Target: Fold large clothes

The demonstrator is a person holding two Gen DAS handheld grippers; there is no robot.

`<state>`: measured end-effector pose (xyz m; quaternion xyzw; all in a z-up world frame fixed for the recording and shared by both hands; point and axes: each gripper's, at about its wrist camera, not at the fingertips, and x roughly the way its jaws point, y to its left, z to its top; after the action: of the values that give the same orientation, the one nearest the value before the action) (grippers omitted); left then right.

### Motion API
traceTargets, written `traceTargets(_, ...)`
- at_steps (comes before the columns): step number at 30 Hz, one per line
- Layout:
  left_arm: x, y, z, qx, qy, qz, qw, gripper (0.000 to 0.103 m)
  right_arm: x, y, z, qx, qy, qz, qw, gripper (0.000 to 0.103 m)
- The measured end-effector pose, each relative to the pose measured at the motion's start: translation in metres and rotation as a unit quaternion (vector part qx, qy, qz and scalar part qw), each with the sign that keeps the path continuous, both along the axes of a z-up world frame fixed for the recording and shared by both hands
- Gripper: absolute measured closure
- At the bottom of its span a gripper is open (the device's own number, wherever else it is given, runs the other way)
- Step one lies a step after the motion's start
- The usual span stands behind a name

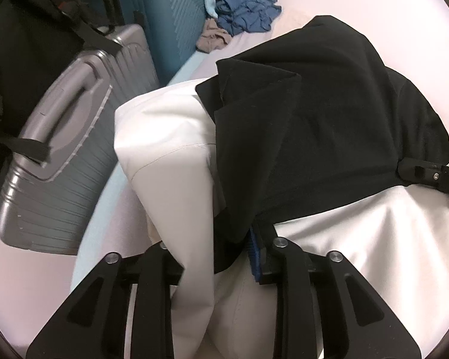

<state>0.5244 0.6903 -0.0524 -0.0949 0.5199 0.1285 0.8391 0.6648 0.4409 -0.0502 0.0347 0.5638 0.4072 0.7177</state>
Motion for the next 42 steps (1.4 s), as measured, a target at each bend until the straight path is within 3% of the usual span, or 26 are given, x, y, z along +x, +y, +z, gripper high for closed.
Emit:
traceTargets(2,-0.006,0.000,0.008,0.010,-0.007,0.017,0.9998,0.056,-0.003,-0.005,0.006,0.001,-0.009,-0.012,1.000,0.049)
traceTargets(4,-0.013,0.002,0.015,0.003,-0.018,0.030,0.9994,0.052,-0.007,-0.010,0.011,0.005,-0.014,-0.023,1.000,0.033)
traceTargets(7,-0.026,-0.001,0.028,0.015,-0.035,0.046,0.9982,0.022,-0.016,-0.020,0.021,0.017,-0.020,-0.031,0.999,0.029)
traceTargets(9,-0.035,-0.005,0.039,0.023,-0.047,0.053,0.9972,0.019,-0.022,-0.027,0.028,0.021,-0.028,-0.040,0.999,0.020)
traceTargets(11,-0.046,-0.013,0.053,0.041,-0.059,0.063,0.9955,0.006,-0.031,-0.040,0.038,0.023,-0.038,-0.052,0.998,0.014)
traceTargets(13,-0.056,-0.020,0.064,0.046,-0.067,0.066,0.9945,0.006,-0.041,-0.050,0.049,0.020,-0.056,-0.062,0.996,0.008)
traceTargets(19,-0.100,-0.057,0.101,0.075,-0.090,0.082,0.9897,0.006,-0.090,-0.084,0.093,0.030,-0.110,-0.061,0.992,0.007)
traceTargets(24,-0.152,-0.100,0.127,0.088,-0.115,0.102,0.9843,0.006,-0.158,-0.115,0.129,0.004,-0.205,-0.051,0.977,0.007)
traceTargets(28,-0.213,-0.156,0.147,0.096,-0.121,0.131,0.9793,0.006,-0.226,-0.145,0.149,-0.040,-0.252,-0.043,0.966,0.007)
traceTargets(32,-0.272,-0.207,0.163,0.099,-0.117,0.152,0.9764,0.006,-0.285,-0.181,0.159,-0.052,-0.254,-0.051,0.965,0.007)
traceTargets(37,-0.343,-0.244,0.166,0.064,-0.107,0.163,0.9788,0.006,-0.346,-0.212,0.158,-0.063,-0.240,-0.060,0.967,0.007)
traceTargets(42,-0.399,-0.268,0.161,0.071,-0.114,0.170,0.9763,0.006,-0.402,-0.224,0.154,-0.065,-0.310,-0.074,0.946,0.007)
